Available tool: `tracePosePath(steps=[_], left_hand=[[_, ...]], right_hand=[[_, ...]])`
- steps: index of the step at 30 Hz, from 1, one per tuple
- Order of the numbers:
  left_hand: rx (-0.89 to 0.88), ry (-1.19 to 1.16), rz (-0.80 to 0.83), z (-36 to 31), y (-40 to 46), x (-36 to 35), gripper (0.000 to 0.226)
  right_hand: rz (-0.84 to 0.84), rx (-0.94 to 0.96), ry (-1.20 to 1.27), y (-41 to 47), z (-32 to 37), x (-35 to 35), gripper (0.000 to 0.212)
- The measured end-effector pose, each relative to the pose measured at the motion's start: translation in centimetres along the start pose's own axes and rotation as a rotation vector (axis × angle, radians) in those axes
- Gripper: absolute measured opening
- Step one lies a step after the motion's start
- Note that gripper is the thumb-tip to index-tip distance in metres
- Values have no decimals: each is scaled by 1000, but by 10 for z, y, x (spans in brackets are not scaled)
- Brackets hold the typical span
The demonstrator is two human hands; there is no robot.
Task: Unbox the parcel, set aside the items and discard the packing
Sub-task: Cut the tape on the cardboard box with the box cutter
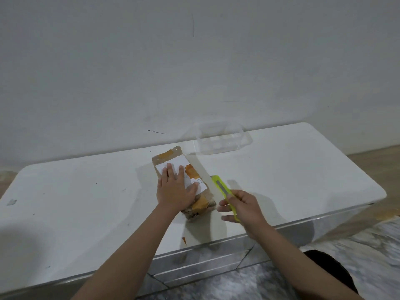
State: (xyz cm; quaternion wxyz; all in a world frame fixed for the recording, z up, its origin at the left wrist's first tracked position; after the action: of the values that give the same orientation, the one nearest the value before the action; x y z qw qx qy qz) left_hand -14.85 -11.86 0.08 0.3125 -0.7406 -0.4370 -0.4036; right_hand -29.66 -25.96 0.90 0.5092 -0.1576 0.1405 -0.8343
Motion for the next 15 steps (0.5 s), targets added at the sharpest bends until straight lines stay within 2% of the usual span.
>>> tracePosePath(steps=[3, 7, 12, 15], left_hand=[[45, 38, 3, -4, 2, 2, 75], [34, 88, 14, -3, 2, 12, 67], [26, 348, -12, 0, -10, 24, 63], [28, 413, -55, -1, -17, 30, 66]], right_hand=[[19, -56, 95, 1, -7, -20, 10], [-71, -42, 177, 8, -5, -19, 6], [-88, 2, 218, 36, 11, -15, 2], [-70, 1, 188, 58, 21, -20, 4]])
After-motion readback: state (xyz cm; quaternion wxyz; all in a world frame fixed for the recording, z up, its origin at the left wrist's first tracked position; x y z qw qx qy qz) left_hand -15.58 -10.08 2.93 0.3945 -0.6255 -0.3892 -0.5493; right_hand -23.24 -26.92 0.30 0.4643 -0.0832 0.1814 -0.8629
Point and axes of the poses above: each hand's wrist, its own y-axis towards the middle knuckle, its own x-axis out of the back of the hand, z = x × y, the point moved 5 cm from there along y, towards the middle knuckle, and after that the axes turned 15 degrees about -y, right-handed, at the moved point
